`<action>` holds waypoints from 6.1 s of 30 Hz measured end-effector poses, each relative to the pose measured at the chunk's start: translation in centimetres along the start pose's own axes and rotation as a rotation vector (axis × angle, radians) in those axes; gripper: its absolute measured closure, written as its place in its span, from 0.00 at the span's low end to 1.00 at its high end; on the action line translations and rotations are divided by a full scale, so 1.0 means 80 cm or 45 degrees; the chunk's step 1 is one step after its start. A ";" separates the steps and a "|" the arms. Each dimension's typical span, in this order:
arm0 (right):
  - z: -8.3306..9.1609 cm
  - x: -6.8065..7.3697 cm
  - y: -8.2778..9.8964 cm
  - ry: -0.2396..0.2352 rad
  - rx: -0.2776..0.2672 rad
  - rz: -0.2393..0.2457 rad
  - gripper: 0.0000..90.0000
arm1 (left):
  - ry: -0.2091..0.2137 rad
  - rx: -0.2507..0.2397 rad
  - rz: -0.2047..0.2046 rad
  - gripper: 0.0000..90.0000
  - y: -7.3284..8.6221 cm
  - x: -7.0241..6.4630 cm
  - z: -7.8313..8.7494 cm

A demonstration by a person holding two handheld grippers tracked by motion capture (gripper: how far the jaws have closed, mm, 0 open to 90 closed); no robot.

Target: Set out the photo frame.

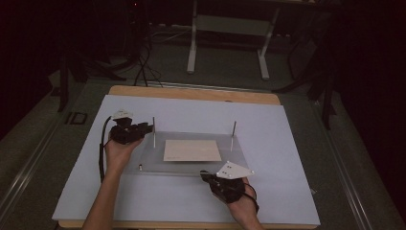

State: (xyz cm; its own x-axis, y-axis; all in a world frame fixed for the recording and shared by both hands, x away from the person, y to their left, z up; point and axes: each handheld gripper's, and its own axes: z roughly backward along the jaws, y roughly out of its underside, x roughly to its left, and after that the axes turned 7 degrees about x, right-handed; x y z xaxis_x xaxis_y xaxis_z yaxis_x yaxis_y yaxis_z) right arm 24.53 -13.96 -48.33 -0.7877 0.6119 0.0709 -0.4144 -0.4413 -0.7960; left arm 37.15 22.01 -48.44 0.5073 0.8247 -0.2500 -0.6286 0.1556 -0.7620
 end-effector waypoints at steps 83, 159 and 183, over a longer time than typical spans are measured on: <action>0.022 -0.036 -0.058 0.034 -0.119 -0.054 1.00 | -0.100 -0.065 -0.317 0.55 0.058 -0.033 0.056; 0.044 -0.153 -0.030 0.270 -0.061 -0.114 0.67 | 0.019 -0.161 -0.283 0.49 -0.020 -0.025 0.024; 0.027 -0.199 -0.042 0.379 -0.053 -0.139 0.57 | 0.030 -0.143 -0.249 0.52 -0.042 -0.014 0.018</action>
State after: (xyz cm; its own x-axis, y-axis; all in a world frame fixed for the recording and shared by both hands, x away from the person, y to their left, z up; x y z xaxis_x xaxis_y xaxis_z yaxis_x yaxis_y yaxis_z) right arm 37.50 -23.62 -45.51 -0.5694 0.8219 -0.0168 -0.4654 -0.3392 -0.8175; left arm 37.86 21.37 -44.71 0.6271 0.7719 -0.1040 -0.4484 0.2486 -0.8586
